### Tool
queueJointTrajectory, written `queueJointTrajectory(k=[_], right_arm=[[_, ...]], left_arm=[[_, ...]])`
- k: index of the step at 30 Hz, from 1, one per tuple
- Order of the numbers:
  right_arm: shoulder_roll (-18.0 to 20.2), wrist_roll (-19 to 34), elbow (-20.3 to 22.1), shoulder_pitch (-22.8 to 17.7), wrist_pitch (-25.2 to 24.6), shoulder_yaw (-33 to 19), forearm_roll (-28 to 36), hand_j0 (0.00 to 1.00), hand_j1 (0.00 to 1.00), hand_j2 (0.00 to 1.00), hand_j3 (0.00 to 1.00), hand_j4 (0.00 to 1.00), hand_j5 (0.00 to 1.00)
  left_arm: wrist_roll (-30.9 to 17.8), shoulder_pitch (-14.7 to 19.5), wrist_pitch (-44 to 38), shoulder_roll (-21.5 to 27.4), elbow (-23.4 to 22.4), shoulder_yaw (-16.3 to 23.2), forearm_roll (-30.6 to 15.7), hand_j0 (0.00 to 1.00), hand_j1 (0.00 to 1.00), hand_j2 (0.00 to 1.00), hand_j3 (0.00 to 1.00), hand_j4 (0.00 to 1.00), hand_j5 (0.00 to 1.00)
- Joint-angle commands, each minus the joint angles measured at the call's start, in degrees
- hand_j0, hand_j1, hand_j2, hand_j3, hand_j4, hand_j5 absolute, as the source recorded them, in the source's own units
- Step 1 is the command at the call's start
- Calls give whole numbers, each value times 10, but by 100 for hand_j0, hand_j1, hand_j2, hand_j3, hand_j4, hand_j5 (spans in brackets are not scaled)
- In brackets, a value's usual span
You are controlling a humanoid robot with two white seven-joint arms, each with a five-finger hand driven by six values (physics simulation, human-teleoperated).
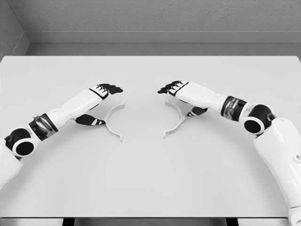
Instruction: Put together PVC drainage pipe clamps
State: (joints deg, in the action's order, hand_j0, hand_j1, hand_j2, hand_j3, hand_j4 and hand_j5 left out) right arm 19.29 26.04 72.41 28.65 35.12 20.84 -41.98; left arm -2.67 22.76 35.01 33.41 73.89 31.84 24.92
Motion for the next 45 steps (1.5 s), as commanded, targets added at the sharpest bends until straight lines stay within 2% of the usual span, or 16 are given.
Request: queueJointTrajectory(k=[1,14,20,24,28,30,32,39,40,41,42,44,45], right_arm=[[-5,1,-1,1,-1,4,2,100,100,100,100,100,100],[-23,2,1,11,-1,29,1,100,100,100,100,100,100],[-38,16,1,15,-1,31,1,100,100,100,100,100,100],[-38,16,1,15,-1,30,1,100,100,100,100,100,100],[-33,16,5,13,-1,24,5,100,100,100,100,100,100],[-22,16,47,5,-1,10,5,100,100,100,100,100,100],[-6,16,65,-4,-1,9,9,100,100,100,100,100,100],[-2,17,85,-22,-1,14,10,100,100,100,100,100,100],[2,17,107,-31,-1,10,11,100,100,100,100,100,100],[25,16,144,-46,-1,-2,13,100,100,100,100,100,100],[34,16,186,-74,-1,-48,14,100,100,100,100,100,100],[41,16,225,-112,-1,-132,27,100,100,100,100,100,100],[51,15,229,-120,-1,-161,44,100,100,100,100,100,100]], left_arm=[[0,0,0,-1,0,0,-1,100,100,100,100,100,100],[0,-8,0,-32,7,0,0,100,100,100,100,100,100],[0,-3,0,-19,4,-7,-1,100,100,100,100,100,100],[0,-2,0,10,3,-9,-1,100,100,100,100,100,100],[0,1,0,9,0,-8,-1,100,100,100,100,100,100],[0,1,0,6,-1,-5,-2,100,100,100,100,100,100],[0,3,0,2,-5,-2,-1,100,100,100,100,100,100],[0,18,0,-19,-23,0,0,100,100,100,100,100,100],[0,25,0,-25,-30,0,0,100,100,100,100,100,100],[0,26,0,-26,-31,0,-1,100,100,100,100,100,100],[0,26,0,-27,-31,0,0,100,100,100,100,100,100],[0,26,0,-30,-31,0,-1,100,100,100,100,100,100],[0,26,0,-30,-31,0,0,100,100,100,100,100,100]])
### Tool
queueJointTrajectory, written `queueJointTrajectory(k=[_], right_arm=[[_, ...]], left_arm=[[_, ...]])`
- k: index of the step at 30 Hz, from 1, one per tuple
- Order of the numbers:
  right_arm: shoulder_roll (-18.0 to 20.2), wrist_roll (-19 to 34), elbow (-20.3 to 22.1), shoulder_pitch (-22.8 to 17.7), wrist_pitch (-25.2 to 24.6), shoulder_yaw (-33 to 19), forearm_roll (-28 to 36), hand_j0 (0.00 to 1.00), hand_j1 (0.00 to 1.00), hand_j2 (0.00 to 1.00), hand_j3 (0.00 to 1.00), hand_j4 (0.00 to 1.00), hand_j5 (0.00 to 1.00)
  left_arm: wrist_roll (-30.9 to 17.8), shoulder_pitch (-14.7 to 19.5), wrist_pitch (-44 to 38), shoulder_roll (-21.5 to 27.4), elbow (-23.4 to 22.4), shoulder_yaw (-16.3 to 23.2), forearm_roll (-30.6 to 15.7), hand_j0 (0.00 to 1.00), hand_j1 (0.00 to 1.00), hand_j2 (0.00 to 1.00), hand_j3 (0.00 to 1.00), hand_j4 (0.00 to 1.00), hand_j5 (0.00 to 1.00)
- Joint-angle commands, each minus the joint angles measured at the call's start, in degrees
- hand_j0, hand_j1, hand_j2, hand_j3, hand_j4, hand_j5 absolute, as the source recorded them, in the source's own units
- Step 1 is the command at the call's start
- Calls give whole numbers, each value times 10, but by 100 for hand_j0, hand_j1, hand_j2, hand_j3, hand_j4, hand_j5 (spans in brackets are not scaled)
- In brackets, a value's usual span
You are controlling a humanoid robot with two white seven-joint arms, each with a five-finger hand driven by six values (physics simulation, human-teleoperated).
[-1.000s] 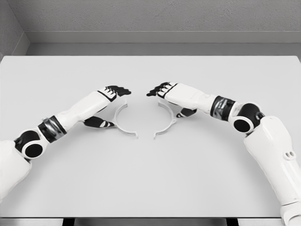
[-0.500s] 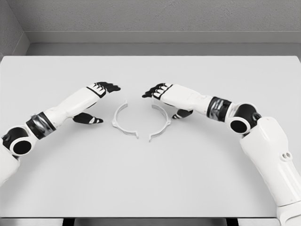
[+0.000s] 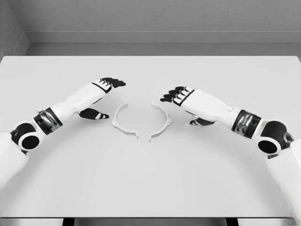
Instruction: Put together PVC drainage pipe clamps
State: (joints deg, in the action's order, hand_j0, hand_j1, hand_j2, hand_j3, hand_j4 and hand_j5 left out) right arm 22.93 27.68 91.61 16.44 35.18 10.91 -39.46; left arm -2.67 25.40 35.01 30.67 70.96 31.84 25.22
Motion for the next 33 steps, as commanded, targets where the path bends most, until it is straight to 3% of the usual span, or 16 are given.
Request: queueJointTrajectory(k=[1,3,7,18,33], right_arm=[[33,-1,36,-3,-2,-84,42,100,100,100,100,100,100],[46,0,37,-33,-2,-139,67,100,100,100,100,100,100],[57,2,31,-77,-2,-192,68,100,100,100,100,100,100],[57,3,-26,-80,-2,-206,68,100,100,100,100,100,100],[55,1,-35,-81,-2,-217,76,100,100,100,100,100,100]], left_arm=[[0,0,0,-6,-2,0,-3,100,100,100,100,100,100],[0,0,0,-9,-3,0,-3,100,100,100,100,100,100],[0,0,0,-10,-4,6,-3,100,100,100,100,100,100],[0,-1,0,-18,-4,11,-3,100,100,100,100,100,100],[0,-3,0,-31,-1,20,-3,100,100,100,100,100,100]])
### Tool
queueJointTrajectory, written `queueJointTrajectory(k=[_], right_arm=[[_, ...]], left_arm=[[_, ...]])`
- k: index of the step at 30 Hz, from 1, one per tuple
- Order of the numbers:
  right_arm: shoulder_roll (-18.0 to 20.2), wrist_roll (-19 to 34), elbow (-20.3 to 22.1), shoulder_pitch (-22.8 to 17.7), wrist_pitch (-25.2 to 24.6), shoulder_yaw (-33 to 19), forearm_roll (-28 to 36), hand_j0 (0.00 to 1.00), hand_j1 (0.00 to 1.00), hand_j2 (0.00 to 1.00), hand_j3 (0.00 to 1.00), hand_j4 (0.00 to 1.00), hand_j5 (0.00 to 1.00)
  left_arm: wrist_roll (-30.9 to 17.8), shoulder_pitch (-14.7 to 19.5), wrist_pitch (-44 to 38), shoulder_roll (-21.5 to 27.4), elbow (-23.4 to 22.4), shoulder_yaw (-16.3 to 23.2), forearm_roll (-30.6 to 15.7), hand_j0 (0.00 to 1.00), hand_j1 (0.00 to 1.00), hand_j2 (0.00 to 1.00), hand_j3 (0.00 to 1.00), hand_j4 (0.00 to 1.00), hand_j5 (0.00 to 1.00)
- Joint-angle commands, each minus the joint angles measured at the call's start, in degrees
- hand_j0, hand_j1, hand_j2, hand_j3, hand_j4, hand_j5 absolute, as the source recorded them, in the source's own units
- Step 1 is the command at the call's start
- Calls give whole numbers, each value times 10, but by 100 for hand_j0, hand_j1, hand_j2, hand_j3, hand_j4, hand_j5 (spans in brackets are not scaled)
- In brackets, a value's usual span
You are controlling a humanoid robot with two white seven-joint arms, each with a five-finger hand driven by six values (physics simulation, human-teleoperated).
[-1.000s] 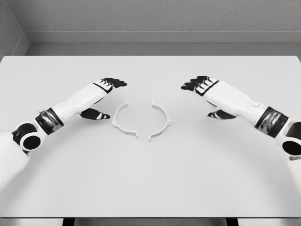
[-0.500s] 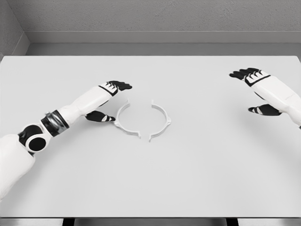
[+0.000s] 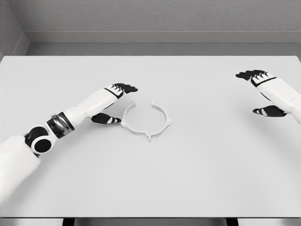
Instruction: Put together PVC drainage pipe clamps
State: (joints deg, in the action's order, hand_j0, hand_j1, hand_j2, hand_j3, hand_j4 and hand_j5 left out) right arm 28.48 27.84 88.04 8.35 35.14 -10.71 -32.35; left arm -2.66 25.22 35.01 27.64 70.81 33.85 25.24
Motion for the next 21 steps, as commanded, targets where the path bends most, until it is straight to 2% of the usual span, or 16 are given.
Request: queueJointTrajectory(k=[1,21], right_arm=[[0,-1,1,0,-1,-1,5,100,100,100,100,100,100],[-2,-1,4,-1,-1,-1,13,100,100,100,100,100,100]], left_arm=[[0,0,0,0,0,0,-4,100,100,100,100,100,100],[0,5,0,1,-16,-1,-4,100,100,100,100,100,100]])
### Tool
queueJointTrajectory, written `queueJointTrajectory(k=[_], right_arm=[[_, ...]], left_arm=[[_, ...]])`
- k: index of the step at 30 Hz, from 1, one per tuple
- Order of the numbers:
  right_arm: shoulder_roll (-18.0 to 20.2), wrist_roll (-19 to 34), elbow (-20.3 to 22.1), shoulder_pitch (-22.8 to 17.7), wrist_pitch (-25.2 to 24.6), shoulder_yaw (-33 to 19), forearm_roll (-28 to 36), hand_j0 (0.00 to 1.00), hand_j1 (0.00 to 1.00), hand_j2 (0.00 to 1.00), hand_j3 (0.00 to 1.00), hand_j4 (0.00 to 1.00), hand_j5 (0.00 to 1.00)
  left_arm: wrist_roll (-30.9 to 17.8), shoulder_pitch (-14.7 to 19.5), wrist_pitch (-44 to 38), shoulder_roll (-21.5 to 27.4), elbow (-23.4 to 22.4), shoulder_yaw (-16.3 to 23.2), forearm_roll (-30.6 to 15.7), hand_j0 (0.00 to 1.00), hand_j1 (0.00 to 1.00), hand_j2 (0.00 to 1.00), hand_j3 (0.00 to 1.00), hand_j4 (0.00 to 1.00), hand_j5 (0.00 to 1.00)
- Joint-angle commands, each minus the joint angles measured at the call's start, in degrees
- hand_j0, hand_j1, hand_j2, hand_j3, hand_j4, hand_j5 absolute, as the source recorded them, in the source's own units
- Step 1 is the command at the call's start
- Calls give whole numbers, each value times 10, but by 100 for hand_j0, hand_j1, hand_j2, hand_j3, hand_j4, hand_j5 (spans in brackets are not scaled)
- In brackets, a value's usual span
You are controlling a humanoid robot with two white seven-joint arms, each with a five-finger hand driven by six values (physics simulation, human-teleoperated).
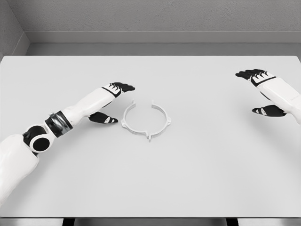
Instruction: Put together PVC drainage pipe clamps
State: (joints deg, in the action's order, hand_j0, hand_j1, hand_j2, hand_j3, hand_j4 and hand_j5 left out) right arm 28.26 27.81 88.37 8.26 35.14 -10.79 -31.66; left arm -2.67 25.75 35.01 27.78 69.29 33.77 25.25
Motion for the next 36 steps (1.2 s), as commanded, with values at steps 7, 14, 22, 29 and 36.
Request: queueJointTrajectory(k=[7,14,22,29,36], right_arm=[[0,0,0,2,-1,2,6,100,100,100,100,100,100],[0,0,-2,2,-1,2,6,100,100,100,100,100,100],[0,0,-1,2,-1,2,6,100,100,100,100,100,100],[0,0,-3,2,-1,2,6,100,100,100,100,100,100],[0,0,-4,2,-1,2,6,100,100,100,100,100,100]], left_arm=[[0,-1,0,-10,1,1,-4,100,100,100,100,100,100],[0,-1,0,-18,1,5,-4,100,100,100,100,100,100],[0,-4,0,-27,1,5,-3,100,100,100,100,100,100],[0,-5,0,-34,2,5,-3,100,100,100,100,100,100],[0,-8,0,-41,4,5,-3,100,100,100,100,100,100]])
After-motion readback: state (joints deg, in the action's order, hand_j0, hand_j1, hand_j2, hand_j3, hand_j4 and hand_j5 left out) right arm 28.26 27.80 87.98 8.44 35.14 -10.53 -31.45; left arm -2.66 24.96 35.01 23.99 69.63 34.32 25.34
